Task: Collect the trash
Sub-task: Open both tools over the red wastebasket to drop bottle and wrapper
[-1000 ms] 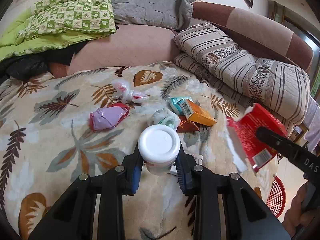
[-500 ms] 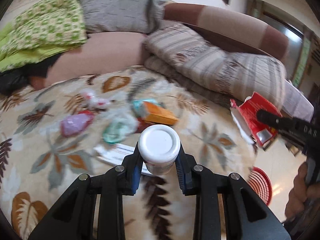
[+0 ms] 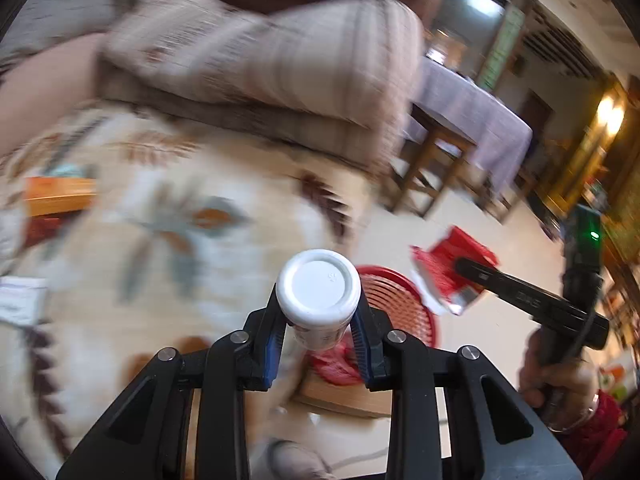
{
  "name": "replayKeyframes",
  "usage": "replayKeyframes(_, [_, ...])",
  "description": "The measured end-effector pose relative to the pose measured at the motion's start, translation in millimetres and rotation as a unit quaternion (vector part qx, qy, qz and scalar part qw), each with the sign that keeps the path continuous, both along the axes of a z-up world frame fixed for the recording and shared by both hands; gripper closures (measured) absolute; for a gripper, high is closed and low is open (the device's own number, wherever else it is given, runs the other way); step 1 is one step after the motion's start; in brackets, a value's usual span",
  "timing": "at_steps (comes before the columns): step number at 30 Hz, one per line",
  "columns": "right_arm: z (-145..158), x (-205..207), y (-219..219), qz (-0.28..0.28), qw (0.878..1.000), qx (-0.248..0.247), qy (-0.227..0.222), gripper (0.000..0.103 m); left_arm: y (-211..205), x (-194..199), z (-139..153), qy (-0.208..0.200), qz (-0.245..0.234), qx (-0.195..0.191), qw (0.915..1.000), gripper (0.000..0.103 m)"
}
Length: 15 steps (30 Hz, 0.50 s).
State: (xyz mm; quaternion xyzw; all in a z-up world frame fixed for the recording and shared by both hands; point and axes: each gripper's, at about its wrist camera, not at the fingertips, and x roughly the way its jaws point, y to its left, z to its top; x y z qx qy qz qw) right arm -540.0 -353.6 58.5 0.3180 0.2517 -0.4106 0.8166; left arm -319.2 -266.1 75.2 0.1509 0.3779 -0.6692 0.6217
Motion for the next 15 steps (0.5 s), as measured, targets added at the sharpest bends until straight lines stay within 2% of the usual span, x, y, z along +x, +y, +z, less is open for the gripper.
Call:
replayKeyframes(3, [-12.5, -26.9, -13.4, -0.027, 0.999, 0.018, -0.005, 0.092, -26.0, -35.8, -10.4, 0.002, -0.04, 0.013, 0.9991, 0.074])
replayKeyframes(7, [-23.0, -41.9, -24.9, -0.04, 0.999, 0.025, 0.007, 0.09, -52.9, -67.4, -24.2, 0.001, -0.071, 0.032, 0.997, 0.074])
replayKeyframes(8, [-25.2, -45.2, -28.4, -0.044, 0.999, 0.027, 0.006, 0.089, -59.7, -72.9, -26.9, 0.002, -0.076, 0.035, 0.9965, 0.072])
replayKeyframes(9, [-27.4, -48.9, -30.8, -0.045, 0.998, 0.031, 0.006, 0.088, -66.9, -77.3, -29.3, 0.003, -0.078, 0.04, 0.9961, 0.063])
replayKeyframes(11, [-34.3, -53.9, -39.7, -0.043, 0.998, 0.046, 0.006, 0.077, -73.6, -79.6, -30.2, 0.003, -0.069, 0.043, 0.9966, 0.049])
replayKeyframes(12, [-35.8, -54.8, -41.3, -0.044, 0.998, 0.047, 0.005, 0.063, -73.9, -80.2, -29.1, 0.0, -0.067, 0.042, 0.9969, 0.049])
replayKeyframes(13, [-35.5, -57.7, -41.2, -0.046, 0.998, 0.045, 0.0, 0.055, -73.3, -78.5, -27.7, -0.003, -0.064, 0.041, 0.9971, 0.049])
replayKeyframes(15, [-32.4, -62.0, -40.0, -0.047, 0.998, 0.038, -0.005, 0.054, -68.4, -73.0, -22.8, -0.006, -0.055, 0.04, 0.9976, 0.049])
